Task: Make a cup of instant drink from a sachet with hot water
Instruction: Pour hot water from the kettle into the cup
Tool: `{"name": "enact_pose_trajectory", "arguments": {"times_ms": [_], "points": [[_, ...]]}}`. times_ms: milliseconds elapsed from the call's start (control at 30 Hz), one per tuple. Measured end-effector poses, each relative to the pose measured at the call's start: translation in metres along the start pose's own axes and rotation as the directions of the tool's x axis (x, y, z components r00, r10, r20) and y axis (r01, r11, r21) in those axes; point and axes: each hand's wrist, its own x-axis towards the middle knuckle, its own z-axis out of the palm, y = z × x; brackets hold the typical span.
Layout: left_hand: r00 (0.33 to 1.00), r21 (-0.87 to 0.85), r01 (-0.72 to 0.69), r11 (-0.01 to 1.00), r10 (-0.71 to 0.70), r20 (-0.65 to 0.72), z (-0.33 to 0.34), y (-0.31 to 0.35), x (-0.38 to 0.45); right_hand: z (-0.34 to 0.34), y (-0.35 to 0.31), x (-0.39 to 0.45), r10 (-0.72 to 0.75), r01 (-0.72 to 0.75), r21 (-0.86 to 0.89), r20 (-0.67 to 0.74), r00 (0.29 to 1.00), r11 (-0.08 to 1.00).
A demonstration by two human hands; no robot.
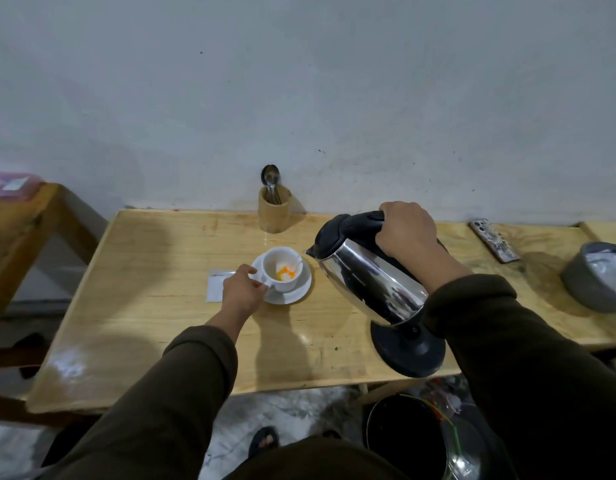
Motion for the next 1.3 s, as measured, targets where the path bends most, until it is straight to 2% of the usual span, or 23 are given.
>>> {"name": "enact_pose_trajectory", "arguments": {"times_ms": [1300], "points": [[1.0, 0.026, 0.013, 1.0, -0.013, 0.016, -0.003, 0.003, 0.005, -0.005, -0.021, 0.001, -0.05, 0.052, -0.07, 0.03, 0.998, 0.996]]}}
